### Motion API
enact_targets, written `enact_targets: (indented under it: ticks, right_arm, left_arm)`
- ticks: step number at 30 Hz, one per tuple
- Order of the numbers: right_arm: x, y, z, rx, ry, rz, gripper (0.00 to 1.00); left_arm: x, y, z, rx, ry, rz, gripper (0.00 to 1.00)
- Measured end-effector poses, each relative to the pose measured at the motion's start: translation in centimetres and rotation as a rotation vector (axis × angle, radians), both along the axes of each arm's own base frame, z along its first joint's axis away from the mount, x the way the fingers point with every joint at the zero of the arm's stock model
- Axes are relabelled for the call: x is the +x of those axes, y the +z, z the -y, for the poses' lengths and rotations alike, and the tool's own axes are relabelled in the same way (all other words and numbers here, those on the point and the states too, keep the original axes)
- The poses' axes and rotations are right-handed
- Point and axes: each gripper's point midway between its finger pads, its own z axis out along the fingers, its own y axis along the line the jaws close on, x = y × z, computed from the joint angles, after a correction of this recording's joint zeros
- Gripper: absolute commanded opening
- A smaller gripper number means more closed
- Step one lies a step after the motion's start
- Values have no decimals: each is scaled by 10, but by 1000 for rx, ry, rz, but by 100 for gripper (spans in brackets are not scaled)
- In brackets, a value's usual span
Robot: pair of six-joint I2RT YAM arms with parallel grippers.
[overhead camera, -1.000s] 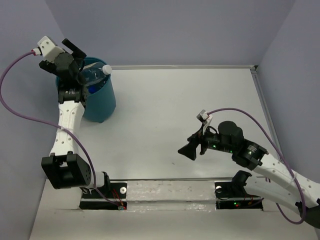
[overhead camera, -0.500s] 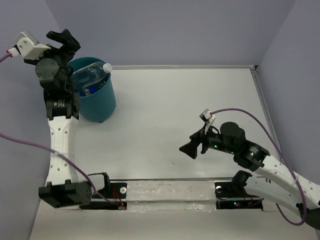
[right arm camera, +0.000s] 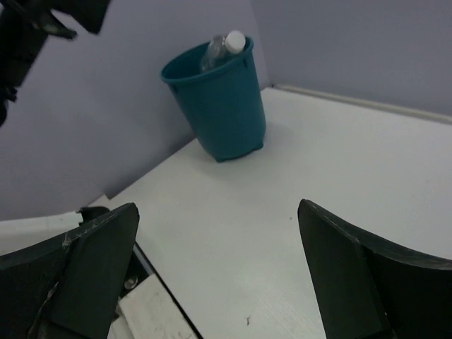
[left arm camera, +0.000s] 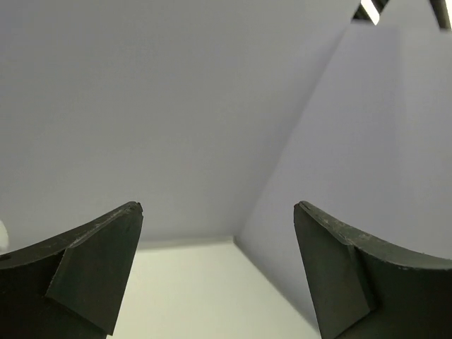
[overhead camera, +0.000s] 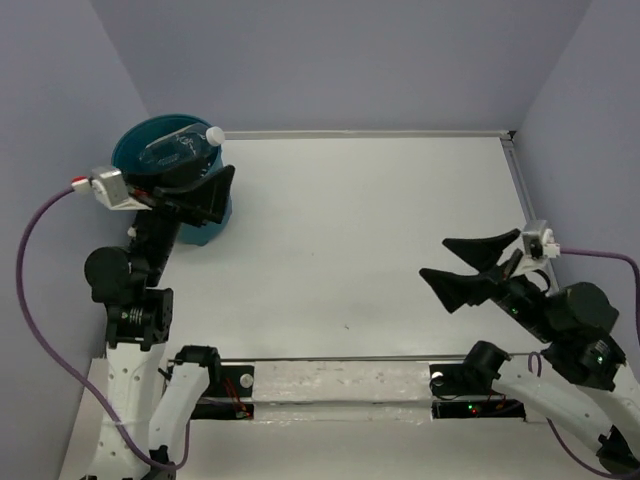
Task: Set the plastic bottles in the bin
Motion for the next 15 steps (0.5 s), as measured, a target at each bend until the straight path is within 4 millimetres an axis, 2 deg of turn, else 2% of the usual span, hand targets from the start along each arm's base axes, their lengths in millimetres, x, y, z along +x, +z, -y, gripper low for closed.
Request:
enact_targets:
  ticks: [1, 2, 4, 5, 6, 9, 12, 15]
  right_arm:
    - [-3, 12, 11, 29, -27, 31, 100]
    - [-7, 24, 24, 64, -59, 63, 100]
    - [-12, 35, 44, 108, -115, 103, 100]
    - [-13, 37, 52, 122, -135, 112, 100]
    - [-14, 38, 57, 133, -151, 118, 100]
    - [-13, 35, 73, 169, -215, 118, 100]
    - [-1, 14, 72, 145, -262, 82, 100]
    - [15, -17, 62, 71, -296, 19, 100]
  left_arm:
    - [5, -21, 10, 24, -48, -46, 99]
    - [3, -32, 16, 38, -79, -65, 99]
    - [2, -68, 32, 75, -161, -132, 99]
    - [0, -94, 42, 98, -216, -187, 99]
    - [-3, -113, 48, 114, -251, -220, 99]
    - [-19, -150, 56, 154, -312, -268, 99]
    - [-33, -166, 59, 188, -340, -257, 99]
    - [-39, -164, 60, 214, -345, -220, 99]
